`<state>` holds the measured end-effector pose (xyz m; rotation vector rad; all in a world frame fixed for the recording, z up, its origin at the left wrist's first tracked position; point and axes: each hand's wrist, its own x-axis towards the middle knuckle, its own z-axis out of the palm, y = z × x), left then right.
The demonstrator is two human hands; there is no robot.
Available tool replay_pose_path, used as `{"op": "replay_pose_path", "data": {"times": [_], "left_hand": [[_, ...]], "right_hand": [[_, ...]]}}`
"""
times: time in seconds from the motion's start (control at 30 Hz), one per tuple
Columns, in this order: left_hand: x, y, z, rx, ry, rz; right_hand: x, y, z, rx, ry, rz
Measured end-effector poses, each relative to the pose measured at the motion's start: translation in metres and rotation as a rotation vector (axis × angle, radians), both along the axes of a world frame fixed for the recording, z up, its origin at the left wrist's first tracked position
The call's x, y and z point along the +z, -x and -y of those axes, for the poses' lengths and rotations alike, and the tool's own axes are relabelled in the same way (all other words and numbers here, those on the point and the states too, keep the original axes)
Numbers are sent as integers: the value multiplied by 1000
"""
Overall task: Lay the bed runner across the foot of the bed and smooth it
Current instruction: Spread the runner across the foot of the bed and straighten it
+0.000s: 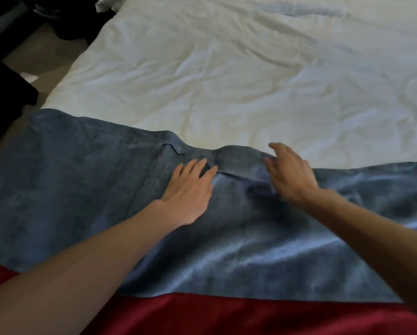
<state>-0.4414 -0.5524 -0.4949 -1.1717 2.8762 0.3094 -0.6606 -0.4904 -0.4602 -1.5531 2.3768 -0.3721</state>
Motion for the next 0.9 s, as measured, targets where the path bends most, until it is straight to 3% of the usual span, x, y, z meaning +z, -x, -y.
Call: {"op": "replay_pose_path", "data": {"times": [0.13,0.33,0.53,0.73,0.9], "left_hand": [[-7,19,27,37,-26,-17],[-10,45,58,-3,44,-37],[-15,95,68,-58,52,-30],[-24,130,69,63,108,2],[-34,123,51,-11,106,-132]], "right_hand": [[-15,25,26,23,-168,140],[-27,39,33,-104,-135,227],[-30,68,32,-93,-165,34],[-32,89,32,-122,-212,-153],[-47,66,23,-60,-122,-397]]}}
